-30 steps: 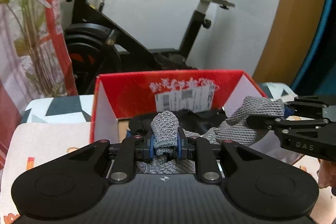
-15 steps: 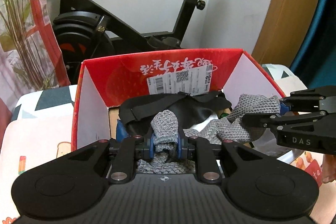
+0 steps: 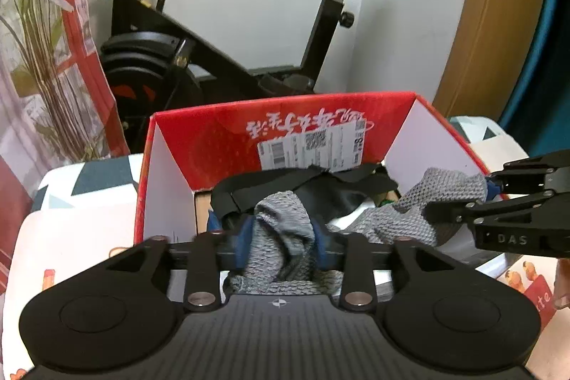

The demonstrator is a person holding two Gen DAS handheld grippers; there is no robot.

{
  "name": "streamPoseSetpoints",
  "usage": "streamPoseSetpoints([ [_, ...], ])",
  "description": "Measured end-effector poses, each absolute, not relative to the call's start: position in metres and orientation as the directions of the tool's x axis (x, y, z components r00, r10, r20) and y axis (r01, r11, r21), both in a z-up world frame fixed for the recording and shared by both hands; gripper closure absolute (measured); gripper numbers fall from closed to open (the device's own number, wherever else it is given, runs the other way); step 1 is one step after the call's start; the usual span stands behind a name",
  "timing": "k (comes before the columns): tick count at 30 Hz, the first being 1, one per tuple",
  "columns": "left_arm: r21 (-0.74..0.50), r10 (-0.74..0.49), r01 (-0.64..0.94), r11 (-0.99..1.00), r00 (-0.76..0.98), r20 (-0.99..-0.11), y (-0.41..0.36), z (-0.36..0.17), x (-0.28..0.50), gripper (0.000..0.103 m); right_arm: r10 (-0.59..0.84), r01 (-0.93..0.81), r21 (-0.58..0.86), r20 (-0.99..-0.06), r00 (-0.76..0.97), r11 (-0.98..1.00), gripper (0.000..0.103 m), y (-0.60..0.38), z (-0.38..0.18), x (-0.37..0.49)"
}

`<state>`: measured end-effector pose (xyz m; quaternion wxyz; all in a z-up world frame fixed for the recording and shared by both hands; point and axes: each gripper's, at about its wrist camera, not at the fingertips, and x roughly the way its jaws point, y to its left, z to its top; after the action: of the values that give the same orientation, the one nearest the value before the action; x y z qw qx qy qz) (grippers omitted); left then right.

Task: Organize soft objects
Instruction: 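Lift the grey cloth over the red box and lower it inside, then open both grippers and release the grey cloth into the box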

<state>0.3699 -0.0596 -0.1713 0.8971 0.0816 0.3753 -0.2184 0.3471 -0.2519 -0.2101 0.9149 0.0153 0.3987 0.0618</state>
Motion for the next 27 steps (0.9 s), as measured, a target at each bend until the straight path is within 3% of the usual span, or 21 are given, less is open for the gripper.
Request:
streamPoseSetpoints([
  [11,0.027,-0.332,0.448,0.894,0.701,-0.631,-0.058,-0.143,0.340,0.023,0.078,-0.070,0.040,-0.690,0.719,0.997,0.063,-0.257,-0.185,0.328],
  [13,0.033,-0.327,0.438,0.898,0.717,-0.615,-0.056,-0.137,0.335,0.009,0.077,-0.068,0.039,-0.673,0.736,0.997,0.047,-0.257,-0.177,0.322],
  [17,0.039,-0.309,0.401,0.915,0.761,-0.570,-0.051,-0.124,0.323,0.003,0.079,-0.069,0.040,-0.640,0.765,0.997,0.033,-0.257,-0.161,0.310],
  [19,0.044,-0.293,0.380,0.924,0.777,-0.557,-0.050,-0.118,0.316,0.000,0.071,-0.053,0.048,-0.618,0.783,0.997,0.016,-0.256,-0.152,0.301],
  [22,0.042,-0.275,0.348,0.937,0.805,-0.526,-0.046,-0.109,0.303,0.000,0.088,-0.056,0.073,-0.583,0.807,0.996,0.003,-0.255,-0.141,0.286],
  [27,0.075,-0.204,0.271,0.960,0.853,-0.481,-0.042,-0.093,0.277,0.000,0.095,-0.061,0.083,-0.522,0.848,0.995,0.000,-0.249,-0.120,0.257],
])
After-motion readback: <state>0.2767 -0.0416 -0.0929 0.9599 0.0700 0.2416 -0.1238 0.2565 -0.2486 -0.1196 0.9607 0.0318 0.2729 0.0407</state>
